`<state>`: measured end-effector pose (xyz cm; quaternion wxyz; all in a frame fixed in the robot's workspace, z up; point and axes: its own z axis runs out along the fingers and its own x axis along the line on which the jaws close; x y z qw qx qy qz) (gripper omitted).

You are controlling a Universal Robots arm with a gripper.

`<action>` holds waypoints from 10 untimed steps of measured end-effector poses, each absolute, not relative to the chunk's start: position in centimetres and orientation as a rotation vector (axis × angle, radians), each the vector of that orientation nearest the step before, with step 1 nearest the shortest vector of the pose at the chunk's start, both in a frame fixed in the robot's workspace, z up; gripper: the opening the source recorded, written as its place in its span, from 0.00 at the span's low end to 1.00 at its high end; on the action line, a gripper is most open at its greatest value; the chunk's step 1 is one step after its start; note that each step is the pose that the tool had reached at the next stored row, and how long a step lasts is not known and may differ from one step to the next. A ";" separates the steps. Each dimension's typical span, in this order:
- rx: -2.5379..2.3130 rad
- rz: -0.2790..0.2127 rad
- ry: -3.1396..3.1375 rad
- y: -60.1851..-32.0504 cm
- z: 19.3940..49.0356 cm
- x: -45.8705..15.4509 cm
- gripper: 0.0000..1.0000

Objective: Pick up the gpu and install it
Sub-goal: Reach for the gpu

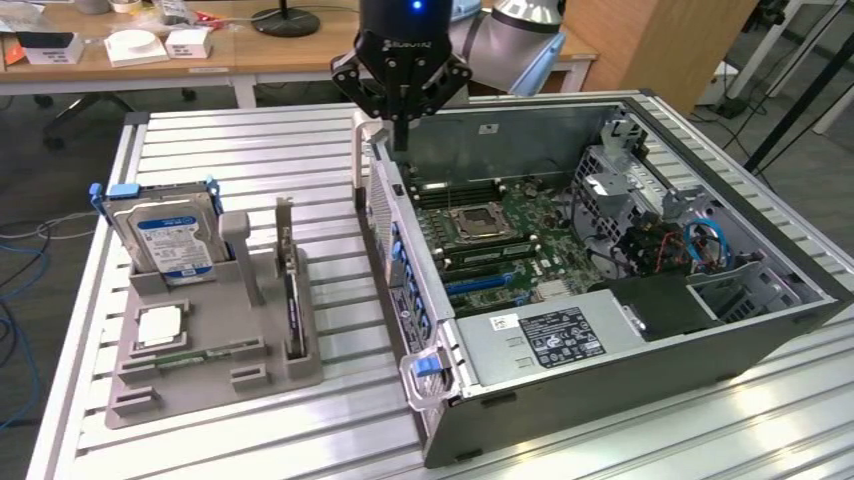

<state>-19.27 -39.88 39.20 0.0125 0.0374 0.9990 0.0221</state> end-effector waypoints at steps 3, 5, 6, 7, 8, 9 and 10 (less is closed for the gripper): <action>0.117 0.069 3.114 -39.9 39.2 -19.5 0.11; 0.117 0.069 3.114 -39.9 39.2 -19.6 0.11; 0.117 0.069 3.114 -39.9 39.1 -19.7 0.11; 0.117 0.069 3.114 -39.9 39.1 -19.7 0.11; 0.117 0.069 3.114 -39.9 39.1 -19.8 0.11; 0.117 0.069 3.114 -39.9 39.1 -19.8 0.11; 0.117 0.069 3.114 -39.9 39.1 -19.9 0.11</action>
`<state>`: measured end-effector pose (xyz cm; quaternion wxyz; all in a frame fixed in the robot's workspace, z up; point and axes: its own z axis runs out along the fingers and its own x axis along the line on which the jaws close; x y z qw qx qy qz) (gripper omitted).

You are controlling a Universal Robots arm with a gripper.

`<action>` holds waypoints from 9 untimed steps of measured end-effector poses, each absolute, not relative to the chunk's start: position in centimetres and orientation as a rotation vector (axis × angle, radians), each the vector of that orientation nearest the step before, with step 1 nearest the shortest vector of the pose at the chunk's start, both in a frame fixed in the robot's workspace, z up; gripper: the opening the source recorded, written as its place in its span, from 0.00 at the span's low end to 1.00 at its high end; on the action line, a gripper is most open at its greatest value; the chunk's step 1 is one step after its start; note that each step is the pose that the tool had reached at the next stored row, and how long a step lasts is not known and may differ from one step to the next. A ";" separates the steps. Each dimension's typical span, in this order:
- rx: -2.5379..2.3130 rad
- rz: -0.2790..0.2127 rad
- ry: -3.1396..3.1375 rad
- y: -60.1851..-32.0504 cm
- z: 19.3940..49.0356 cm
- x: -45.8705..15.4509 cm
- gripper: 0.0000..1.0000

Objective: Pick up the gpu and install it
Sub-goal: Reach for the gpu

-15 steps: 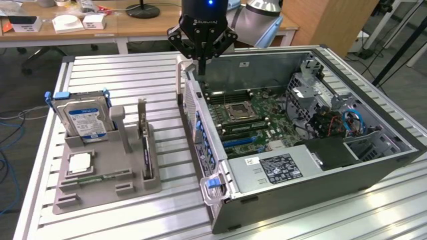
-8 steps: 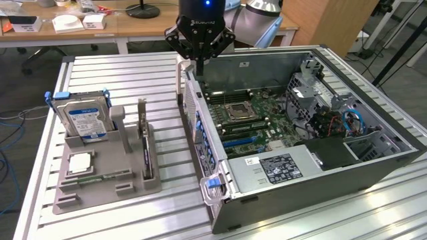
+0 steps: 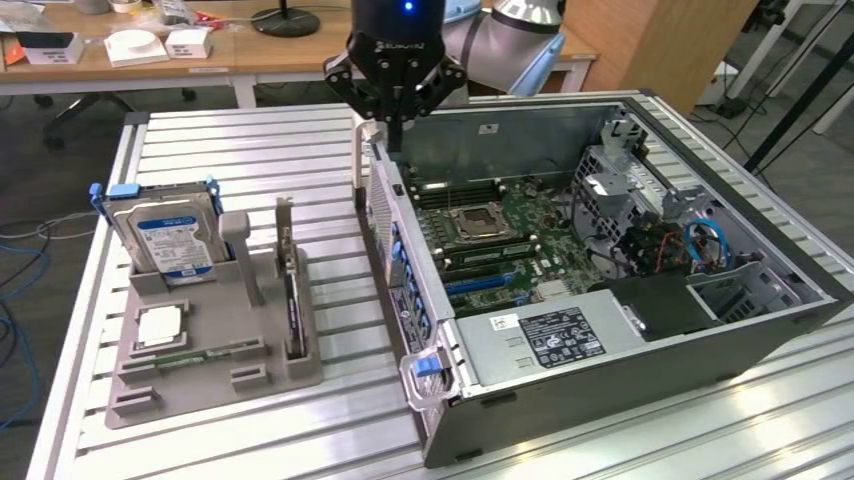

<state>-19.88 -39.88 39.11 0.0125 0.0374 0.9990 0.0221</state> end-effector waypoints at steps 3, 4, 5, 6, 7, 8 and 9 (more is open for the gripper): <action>0.117 0.069 3.114 -39.9 39.1 -20.0 0.11; 0.117 0.069 3.114 -39.9 39.1 -20.1 0.11; 0.116 0.069 3.114 -39.9 39.1 -20.2 0.11; 0.117 0.069 3.114 -39.9 39.1 -20.2 0.11; 0.117 0.069 3.114 -39.9 39.0 -20.3 0.11; 0.117 0.069 3.114 -39.9 39.0 -20.3 0.11; 0.117 0.069 3.114 -39.9 39.0 -20.4 0.11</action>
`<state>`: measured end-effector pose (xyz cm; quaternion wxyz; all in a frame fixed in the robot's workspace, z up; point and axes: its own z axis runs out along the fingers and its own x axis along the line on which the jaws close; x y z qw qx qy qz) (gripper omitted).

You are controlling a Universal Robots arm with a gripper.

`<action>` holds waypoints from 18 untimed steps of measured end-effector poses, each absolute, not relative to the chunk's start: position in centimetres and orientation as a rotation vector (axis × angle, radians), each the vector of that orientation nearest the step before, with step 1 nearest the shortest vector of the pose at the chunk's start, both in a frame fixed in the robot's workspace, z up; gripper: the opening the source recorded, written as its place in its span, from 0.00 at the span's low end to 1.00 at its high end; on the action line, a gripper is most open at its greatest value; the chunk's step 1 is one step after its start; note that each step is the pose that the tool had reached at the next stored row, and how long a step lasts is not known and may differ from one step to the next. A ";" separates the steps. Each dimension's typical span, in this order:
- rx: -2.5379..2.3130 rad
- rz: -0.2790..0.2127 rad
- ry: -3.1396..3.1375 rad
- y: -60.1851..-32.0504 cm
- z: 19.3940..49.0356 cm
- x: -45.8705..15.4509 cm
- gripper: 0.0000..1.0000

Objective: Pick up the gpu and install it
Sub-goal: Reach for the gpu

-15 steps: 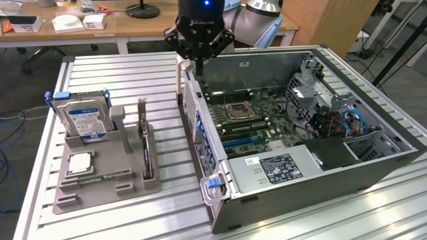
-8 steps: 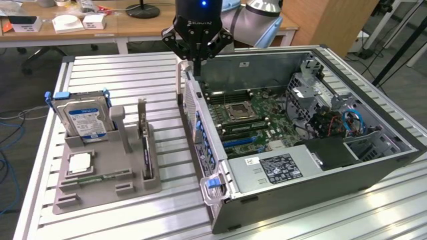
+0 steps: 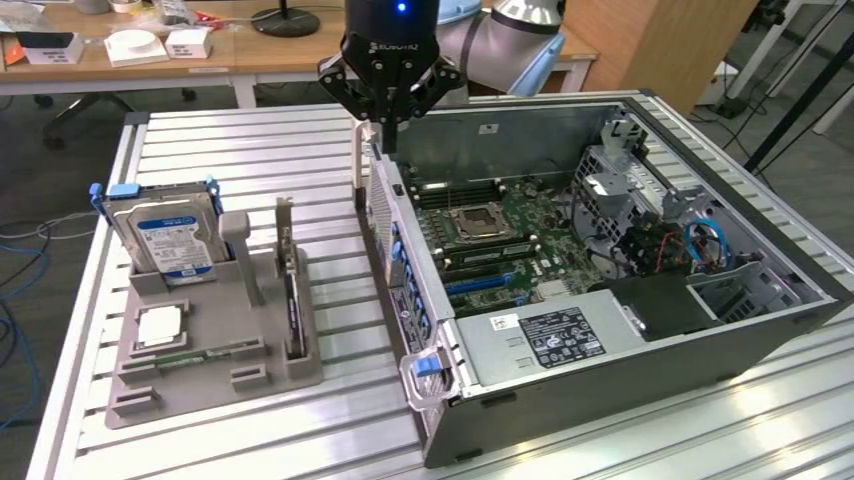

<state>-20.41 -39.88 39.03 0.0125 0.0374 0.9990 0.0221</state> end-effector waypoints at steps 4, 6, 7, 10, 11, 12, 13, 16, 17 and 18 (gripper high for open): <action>0.117 0.069 3.114 -39.9 39.0 -20.6 0.11; 0.117 0.069 3.114 -39.9 39.0 -20.8 0.11; 0.117 0.069 3.114 -39.9 39.0 -20.8 0.11; 0.117 0.069 3.114 -39.9 38.9 -21.0 0.11; 0.117 0.069 3.114 -39.9 38.9 -21.1 0.11; 0.117 0.069 3.114 -39.9 38.9 -21.1 0.11; 0.117 0.069 3.114 -39.9 38.9 -21.2 0.11; 0.117 0.069 3.114 -39.9 38.9 -21.4 0.11; 0.117 0.069 3.114 -39.9 38.9 -21.4 0.11; 0.117 0.069 3.114 -39.9 38.9 -21.5 0.11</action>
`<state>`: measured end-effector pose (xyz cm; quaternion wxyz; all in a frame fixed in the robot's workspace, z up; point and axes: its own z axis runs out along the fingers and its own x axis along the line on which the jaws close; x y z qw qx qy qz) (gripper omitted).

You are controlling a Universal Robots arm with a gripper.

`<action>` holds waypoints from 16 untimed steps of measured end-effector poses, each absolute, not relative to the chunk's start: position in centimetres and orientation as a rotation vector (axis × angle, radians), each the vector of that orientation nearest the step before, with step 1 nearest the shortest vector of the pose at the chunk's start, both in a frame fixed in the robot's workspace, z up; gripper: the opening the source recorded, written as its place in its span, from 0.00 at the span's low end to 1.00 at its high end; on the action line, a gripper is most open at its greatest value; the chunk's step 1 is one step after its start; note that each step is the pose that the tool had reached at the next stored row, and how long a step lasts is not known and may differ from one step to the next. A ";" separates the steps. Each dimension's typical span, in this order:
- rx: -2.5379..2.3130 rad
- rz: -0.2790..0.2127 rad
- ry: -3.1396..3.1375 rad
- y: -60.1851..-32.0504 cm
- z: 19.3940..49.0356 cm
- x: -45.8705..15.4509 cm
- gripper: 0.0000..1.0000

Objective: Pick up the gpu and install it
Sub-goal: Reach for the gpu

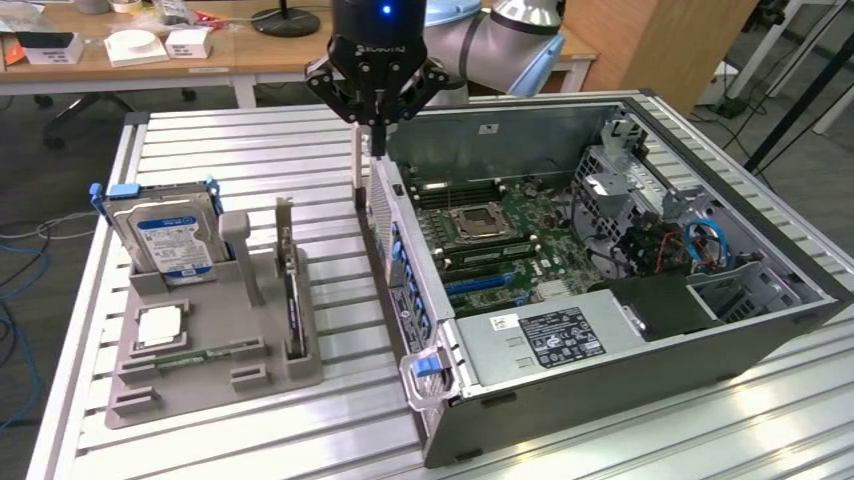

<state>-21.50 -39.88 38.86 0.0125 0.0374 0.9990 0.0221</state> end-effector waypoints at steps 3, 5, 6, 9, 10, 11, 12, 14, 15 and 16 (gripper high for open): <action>0.117 0.069 3.114 -39.9 38.8 -21.7 0.11; 0.117 0.069 3.114 -39.9 38.8 -21.8 0.11; 0.117 0.069 3.114 -39.9 38.8 -21.9 0.11; 0.117 0.069 3.114 -39.9 38.8 -22.1 0.11; 0.117 0.069 3.114 -39.9 38.8 -22.1 0.11; 0.117 0.069 3.114 -39.9 38.8 -22.2 0.11; 0.117 0.069 3.114 -39.9 38.7 -22.2 0.11; 0.117 0.069 3.114 -39.9 38.7 -22.3 0.11; 0.117 0.069 3.114 -39.9 38.7 -22.4 0.11; 0.117 0.069 3.114 -39.9 38.7 -22.5 0.11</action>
